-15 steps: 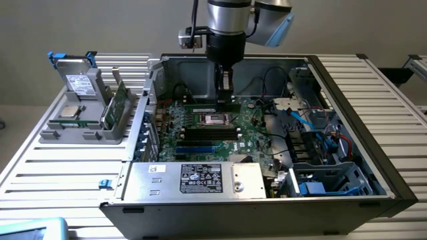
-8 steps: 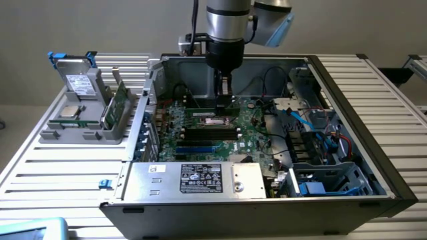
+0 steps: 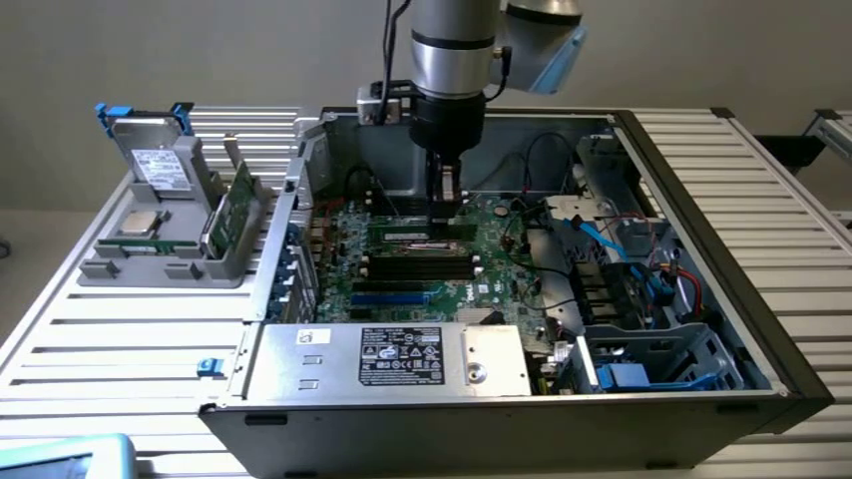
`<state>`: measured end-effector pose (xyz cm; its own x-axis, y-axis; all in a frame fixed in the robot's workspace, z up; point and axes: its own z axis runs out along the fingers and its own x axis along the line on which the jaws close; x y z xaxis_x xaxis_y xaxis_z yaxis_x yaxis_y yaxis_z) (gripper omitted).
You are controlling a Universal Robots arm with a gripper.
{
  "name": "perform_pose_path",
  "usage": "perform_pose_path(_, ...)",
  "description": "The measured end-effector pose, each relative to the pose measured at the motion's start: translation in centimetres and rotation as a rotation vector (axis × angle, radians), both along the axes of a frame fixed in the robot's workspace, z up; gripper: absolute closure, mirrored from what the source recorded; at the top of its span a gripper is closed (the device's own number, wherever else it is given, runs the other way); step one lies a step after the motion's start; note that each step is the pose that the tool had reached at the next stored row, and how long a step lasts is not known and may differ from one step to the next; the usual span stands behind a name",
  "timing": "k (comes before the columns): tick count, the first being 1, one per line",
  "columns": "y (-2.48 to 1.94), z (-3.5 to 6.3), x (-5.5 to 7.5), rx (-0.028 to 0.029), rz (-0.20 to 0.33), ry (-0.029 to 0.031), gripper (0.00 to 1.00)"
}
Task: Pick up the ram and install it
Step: 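Insert the ram into the slot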
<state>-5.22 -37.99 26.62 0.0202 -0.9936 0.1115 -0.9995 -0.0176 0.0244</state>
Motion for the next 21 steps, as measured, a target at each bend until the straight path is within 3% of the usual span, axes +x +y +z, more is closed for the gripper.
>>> perform_pose_path(13, -0.55, -2.29, 0.0, 0.0001, 0.0, -0.0001, 0.86)
perform_pose_path(21, -0.93, -2.35, 0.0, 0.0003, 0.0, 0.0, 0.86)
